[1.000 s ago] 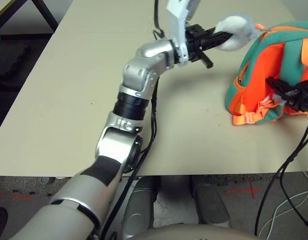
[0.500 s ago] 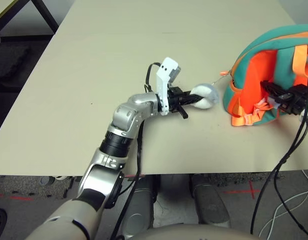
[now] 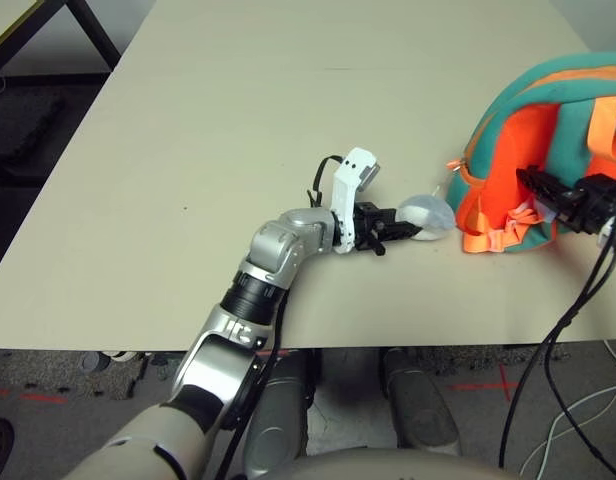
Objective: Put the pencil case into the backpack and zip it.
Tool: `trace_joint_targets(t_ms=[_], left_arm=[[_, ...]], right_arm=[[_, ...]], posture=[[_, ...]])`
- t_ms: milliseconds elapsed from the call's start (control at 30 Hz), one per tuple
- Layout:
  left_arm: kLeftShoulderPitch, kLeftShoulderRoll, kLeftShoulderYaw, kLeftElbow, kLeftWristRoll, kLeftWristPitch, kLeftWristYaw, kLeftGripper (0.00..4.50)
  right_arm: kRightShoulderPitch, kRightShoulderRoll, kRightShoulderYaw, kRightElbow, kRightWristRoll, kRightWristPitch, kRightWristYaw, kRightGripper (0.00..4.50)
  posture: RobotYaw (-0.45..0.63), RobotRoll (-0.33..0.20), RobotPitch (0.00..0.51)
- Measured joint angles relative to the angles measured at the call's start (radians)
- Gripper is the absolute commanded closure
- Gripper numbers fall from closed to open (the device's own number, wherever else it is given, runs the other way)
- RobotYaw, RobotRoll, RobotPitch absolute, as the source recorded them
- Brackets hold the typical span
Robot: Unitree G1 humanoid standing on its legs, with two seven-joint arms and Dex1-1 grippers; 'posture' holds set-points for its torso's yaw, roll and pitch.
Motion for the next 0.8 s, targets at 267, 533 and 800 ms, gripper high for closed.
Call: trace_joint_targets(t_ms=[267,533,800], left_arm=[[0.121,0.279,0.162,0.019,0.013,-0.010,0.029,0.00],[0.126,0.203,0.329,0.244,0.179,-0.411,0.329,0.00],[0.145,0.178,0.415,0.355,0.260,-0.666,0.533,0.00]], right_arm=[[0.148,-0.303,-0.233,0.087,0.137,0.314,0.104,0.03],[0.276,-0.364,-0.255,0.237,-0.120,0.127,0.129,0.03],[0.146,-0.334,-0.175,0.411,-0.308,-0.133,0.067,0.03]], posture=[[0.05,0.000,0.222],[0.07,0.000,0.212],[0.09,0.000,0.208]])
